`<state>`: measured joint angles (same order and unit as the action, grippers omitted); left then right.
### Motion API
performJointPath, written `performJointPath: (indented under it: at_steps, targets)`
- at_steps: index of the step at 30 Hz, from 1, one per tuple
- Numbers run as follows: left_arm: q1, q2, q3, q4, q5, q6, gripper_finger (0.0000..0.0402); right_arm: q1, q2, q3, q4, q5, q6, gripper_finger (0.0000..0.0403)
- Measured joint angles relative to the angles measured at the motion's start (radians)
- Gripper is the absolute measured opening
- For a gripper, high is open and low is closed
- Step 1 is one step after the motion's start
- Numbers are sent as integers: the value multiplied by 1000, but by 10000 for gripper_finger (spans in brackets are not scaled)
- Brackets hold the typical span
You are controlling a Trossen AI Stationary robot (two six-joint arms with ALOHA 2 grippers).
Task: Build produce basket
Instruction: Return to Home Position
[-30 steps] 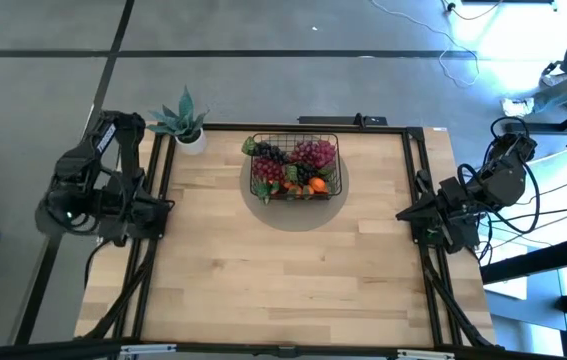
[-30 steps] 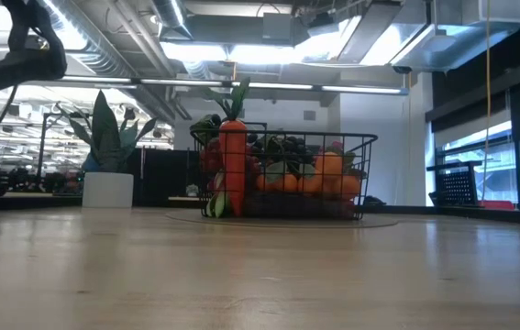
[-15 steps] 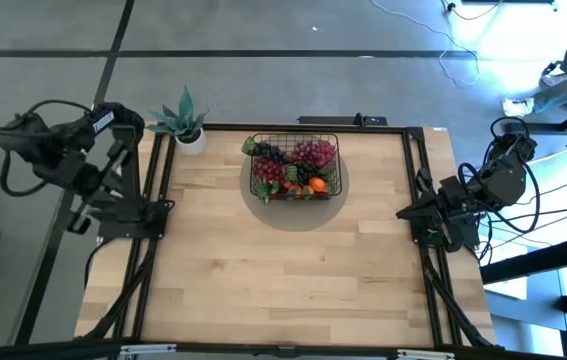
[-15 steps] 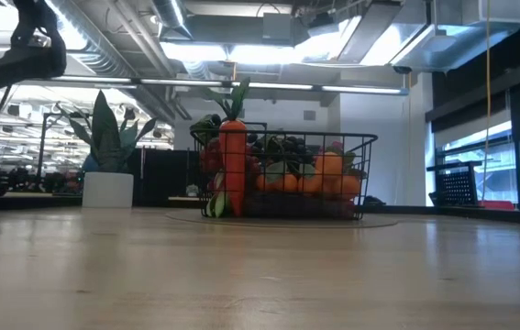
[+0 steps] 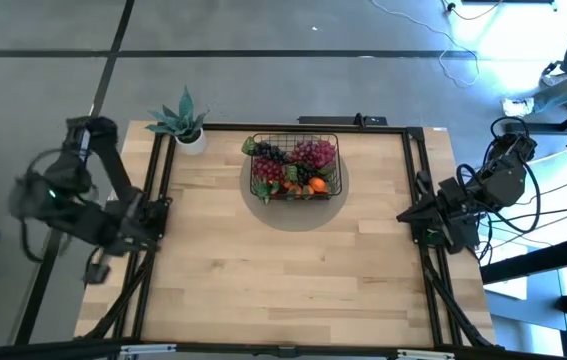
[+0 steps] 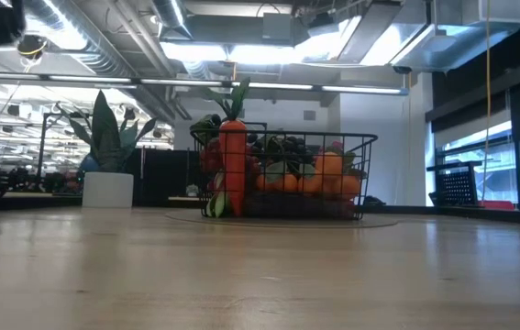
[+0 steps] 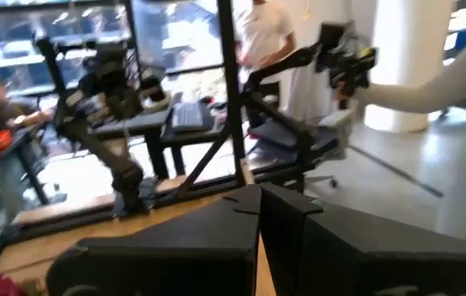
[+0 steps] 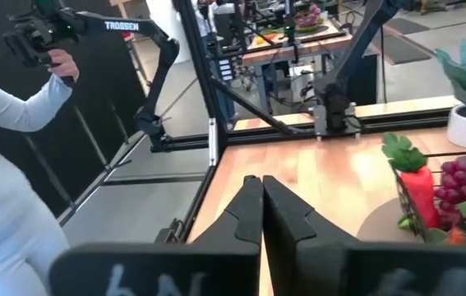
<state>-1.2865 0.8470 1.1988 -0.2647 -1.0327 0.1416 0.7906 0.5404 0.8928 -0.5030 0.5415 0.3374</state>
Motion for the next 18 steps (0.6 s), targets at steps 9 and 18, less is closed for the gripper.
performJointPath:
  at_steps: [9,18]
  targets:
    - [392,150,0,-135,299,-197,0,0,-3,0,-36,-39,-9,0]
    - [588,111,-7,-253,460,-226,0,0,-23,-1,-50,-42,-57,0]
